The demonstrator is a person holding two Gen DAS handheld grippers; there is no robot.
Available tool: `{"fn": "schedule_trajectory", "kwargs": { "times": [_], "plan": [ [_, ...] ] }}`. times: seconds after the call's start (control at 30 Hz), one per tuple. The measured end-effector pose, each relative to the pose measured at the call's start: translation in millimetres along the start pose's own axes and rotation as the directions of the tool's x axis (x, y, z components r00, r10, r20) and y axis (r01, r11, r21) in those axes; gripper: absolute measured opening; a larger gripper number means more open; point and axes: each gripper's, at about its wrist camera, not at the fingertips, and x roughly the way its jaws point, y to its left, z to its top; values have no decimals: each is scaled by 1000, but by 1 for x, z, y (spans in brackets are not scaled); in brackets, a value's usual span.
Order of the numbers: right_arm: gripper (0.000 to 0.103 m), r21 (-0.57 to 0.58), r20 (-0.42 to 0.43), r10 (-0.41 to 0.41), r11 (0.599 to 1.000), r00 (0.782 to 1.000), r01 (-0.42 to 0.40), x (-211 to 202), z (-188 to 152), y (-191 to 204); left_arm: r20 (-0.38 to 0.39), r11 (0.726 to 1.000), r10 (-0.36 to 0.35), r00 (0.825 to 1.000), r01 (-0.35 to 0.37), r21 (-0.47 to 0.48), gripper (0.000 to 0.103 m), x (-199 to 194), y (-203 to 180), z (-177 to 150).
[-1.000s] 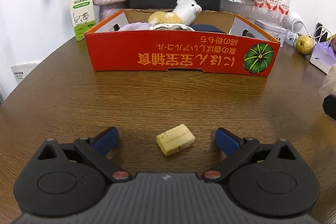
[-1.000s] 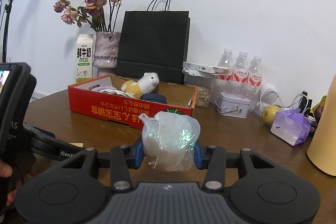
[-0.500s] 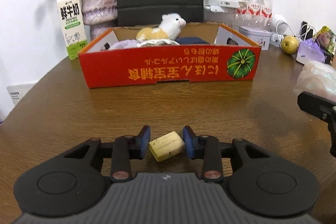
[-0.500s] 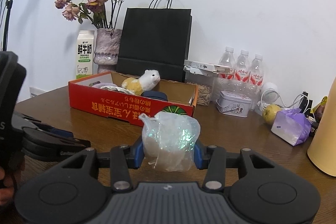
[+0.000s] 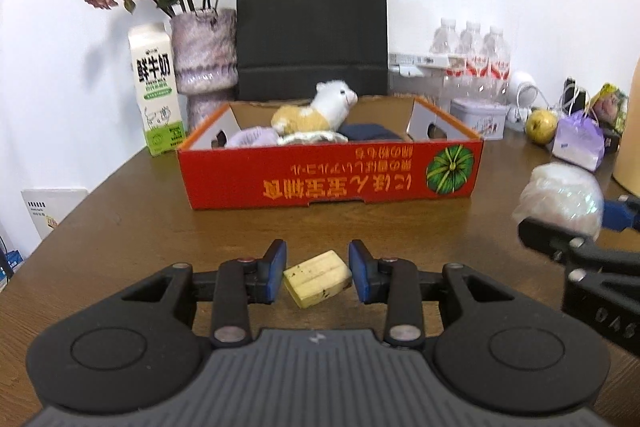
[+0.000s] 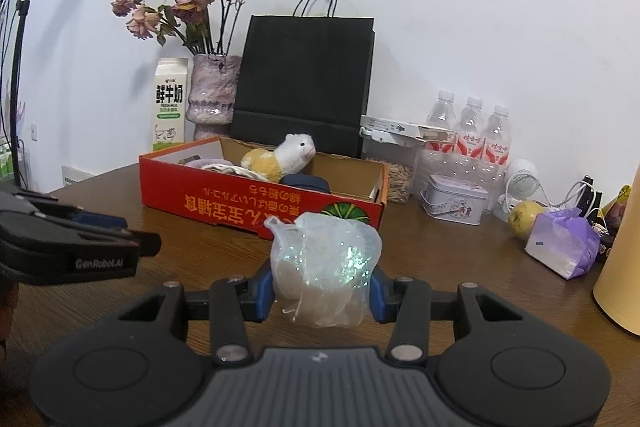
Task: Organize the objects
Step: 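Carry the sponge and plastic bag with both grippers over the cardboard box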
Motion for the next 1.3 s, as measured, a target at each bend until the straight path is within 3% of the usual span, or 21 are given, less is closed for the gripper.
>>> {"fn": "schedule_trajectory", "kwargs": {
  "times": [0.7, 1.3],
  "plan": [
    [44, 68, 50, 8, 998, 999, -11, 15, 41, 23, 99, 998, 16, 995, -10, -66, 35, -12, 27, 42],
    [44, 114, 103, 14, 993, 995, -26, 62, 77, 28, 151, 990, 54, 987, -33, -139, 35, 27, 47, 86]
  ]
}}
